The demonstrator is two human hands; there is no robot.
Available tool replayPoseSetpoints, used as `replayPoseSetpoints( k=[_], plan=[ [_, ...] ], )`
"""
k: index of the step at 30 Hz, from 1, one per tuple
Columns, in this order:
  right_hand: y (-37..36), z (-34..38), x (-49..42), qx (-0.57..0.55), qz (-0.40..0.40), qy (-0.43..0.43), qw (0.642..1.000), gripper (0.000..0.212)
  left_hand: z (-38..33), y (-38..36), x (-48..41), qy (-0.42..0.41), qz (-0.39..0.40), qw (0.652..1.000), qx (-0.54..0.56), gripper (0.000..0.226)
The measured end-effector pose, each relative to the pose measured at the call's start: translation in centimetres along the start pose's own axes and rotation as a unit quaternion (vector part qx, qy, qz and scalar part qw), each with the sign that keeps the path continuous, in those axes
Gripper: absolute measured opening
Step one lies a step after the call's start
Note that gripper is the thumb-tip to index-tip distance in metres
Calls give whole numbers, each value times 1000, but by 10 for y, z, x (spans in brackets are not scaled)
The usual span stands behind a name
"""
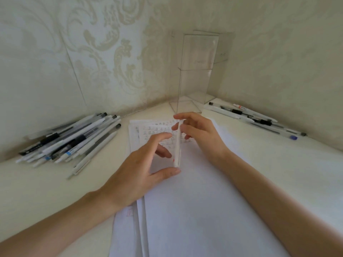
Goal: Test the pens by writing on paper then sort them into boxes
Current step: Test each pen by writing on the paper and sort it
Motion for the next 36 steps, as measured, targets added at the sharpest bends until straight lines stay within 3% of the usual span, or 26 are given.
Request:
replayPoseSetpoints(
  k=[6,13,19,24,29,32,36],
  plan=[
    [-12,5,7,-10,18,1,1000,19,3,-4,-1,-59,36,998,-11,60],
    [-19,8,12,2,30,32,999,19,7,-6,3,-112,30,990,-80,49],
    [-15,6,11,0,13,36,999,41,13,12,7,-11,-85,993,-77,22],
    [-19,6,13,58,43,46,996,43,37,56,37,85,-215,952,-200,16],
    [-22,0,10,124,37,29,991,49,32,71,67,135,-189,930,-287,25],
    [-23,-2,9,127,26,9,991,53,26,69,71,180,-168,908,-338,16],
    [-23,-2,9,137,26,14,990,50,22,64,58,132,-147,913,-358,13]
  ],
)
Point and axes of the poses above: each hand's wrist, its own x-axis away from the middle knuckle, its own y-axis out of the back of the hand, z = x × y, the point moved 4 cm from there along -x, towards the middle knuckle, and after that the axes turned 7 degrees about -y, right-handed, at the moved point
